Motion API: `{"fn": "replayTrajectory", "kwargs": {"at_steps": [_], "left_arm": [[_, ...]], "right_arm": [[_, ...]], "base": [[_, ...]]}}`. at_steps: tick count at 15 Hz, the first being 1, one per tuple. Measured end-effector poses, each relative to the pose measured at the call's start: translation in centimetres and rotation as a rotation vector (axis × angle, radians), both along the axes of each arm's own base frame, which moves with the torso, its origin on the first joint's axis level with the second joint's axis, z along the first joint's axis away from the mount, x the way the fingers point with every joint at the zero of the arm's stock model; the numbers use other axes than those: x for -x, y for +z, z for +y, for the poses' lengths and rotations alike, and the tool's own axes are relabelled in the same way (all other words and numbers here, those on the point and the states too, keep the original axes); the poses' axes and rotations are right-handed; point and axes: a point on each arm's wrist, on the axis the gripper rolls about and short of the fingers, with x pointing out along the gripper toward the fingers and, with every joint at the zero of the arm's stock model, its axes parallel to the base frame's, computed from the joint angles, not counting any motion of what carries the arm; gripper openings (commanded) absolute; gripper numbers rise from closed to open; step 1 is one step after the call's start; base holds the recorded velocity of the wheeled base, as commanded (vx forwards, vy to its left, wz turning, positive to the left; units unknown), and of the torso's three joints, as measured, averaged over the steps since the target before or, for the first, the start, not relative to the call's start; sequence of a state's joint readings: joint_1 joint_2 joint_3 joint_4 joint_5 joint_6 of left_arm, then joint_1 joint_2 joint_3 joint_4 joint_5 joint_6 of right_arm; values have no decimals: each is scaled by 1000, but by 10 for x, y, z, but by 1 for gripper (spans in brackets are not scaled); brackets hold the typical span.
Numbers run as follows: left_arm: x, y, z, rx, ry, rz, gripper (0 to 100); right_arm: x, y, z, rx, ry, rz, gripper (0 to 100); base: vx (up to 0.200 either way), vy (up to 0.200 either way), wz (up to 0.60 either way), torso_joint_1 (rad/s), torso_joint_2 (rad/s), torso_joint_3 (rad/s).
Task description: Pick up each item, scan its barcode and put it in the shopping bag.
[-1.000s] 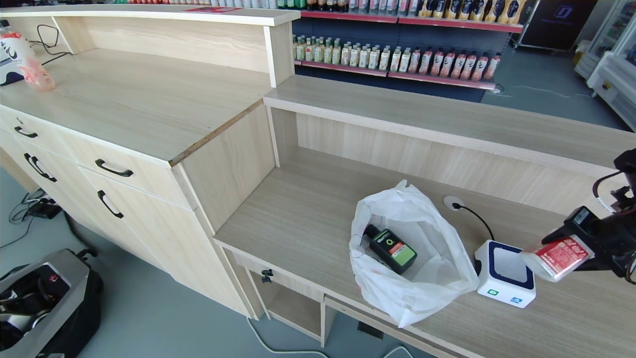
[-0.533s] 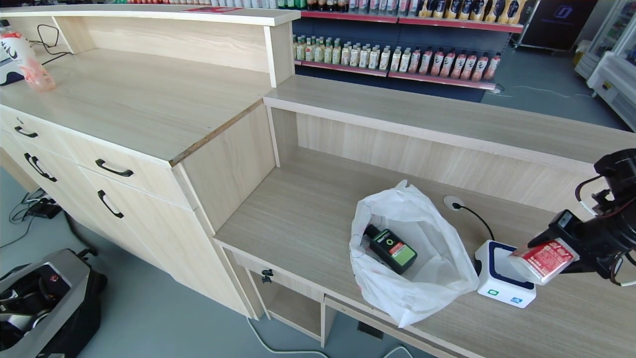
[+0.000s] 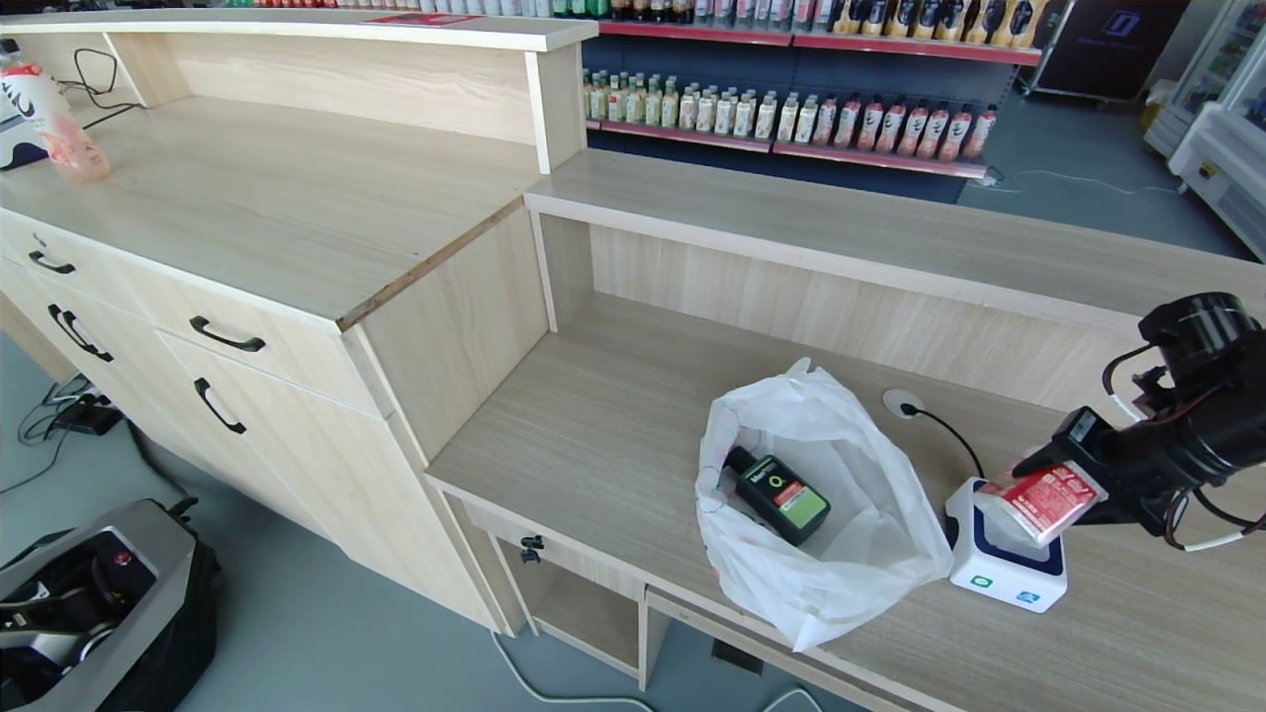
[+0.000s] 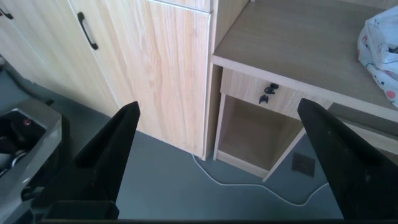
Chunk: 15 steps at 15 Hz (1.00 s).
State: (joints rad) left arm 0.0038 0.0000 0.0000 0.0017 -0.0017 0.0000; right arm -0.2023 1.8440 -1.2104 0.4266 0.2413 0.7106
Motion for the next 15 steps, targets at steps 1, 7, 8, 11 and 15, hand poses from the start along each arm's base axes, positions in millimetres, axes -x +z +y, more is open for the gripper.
{"fn": "replayTrajectory", "kwargs": {"at_steps": [1,7,8,11,15], "left_arm": [[0,0,0,0,0,0,100],[0,0,0,0,0,0,100],[0,0,0,0,0,0,100],[0,0,0,0,0,0,100],[0,0,0,0,0,0,100]], "right_arm": [[-1,-1,1,-1,6,1,0],[-3,-2,4,-2,14,8,0],[-3,-3,4,-3,13,11,0],[-2,-3,4,-3,13,12,0],[-1,17,7,149,172,-114,0]], "base": [[0,0,0,0,0,0],[0,0,0,0,0,0],[0,0,0,0,0,0],[0,0,0,0,0,0],[0,0,0,0,0,0]]}}
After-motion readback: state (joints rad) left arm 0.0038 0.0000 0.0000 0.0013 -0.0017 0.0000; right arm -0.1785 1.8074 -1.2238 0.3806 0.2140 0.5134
